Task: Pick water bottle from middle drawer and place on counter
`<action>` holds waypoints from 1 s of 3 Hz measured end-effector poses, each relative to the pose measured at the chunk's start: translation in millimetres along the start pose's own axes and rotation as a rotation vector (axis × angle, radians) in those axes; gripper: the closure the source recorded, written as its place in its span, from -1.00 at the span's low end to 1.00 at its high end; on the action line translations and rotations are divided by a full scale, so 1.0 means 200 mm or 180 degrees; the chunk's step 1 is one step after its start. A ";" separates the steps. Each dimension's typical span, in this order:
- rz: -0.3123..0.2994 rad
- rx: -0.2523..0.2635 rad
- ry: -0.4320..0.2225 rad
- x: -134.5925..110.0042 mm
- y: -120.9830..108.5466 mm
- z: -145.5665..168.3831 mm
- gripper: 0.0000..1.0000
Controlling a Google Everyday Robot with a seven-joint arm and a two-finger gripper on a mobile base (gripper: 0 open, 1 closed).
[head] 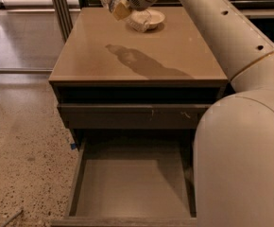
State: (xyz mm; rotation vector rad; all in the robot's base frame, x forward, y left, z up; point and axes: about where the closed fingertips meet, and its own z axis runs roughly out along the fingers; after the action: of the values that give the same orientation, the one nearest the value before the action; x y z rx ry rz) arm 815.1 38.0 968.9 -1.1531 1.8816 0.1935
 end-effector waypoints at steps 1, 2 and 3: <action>0.0256 0.0005 -0.0272 0.19 -0.02 0.05 1.00; 0.0387 -0.0345 -0.0135 0.49 0.23 0.33 1.00; 0.0387 -0.0345 -0.0135 0.46 0.22 0.30 1.00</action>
Offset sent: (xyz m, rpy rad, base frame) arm -0.0430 0.0207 -0.2499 0.1146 0.2888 0.0918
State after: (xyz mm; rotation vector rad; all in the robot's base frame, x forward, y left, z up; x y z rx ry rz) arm 802.2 35.6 851.2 -1.0982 1.9242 0.3888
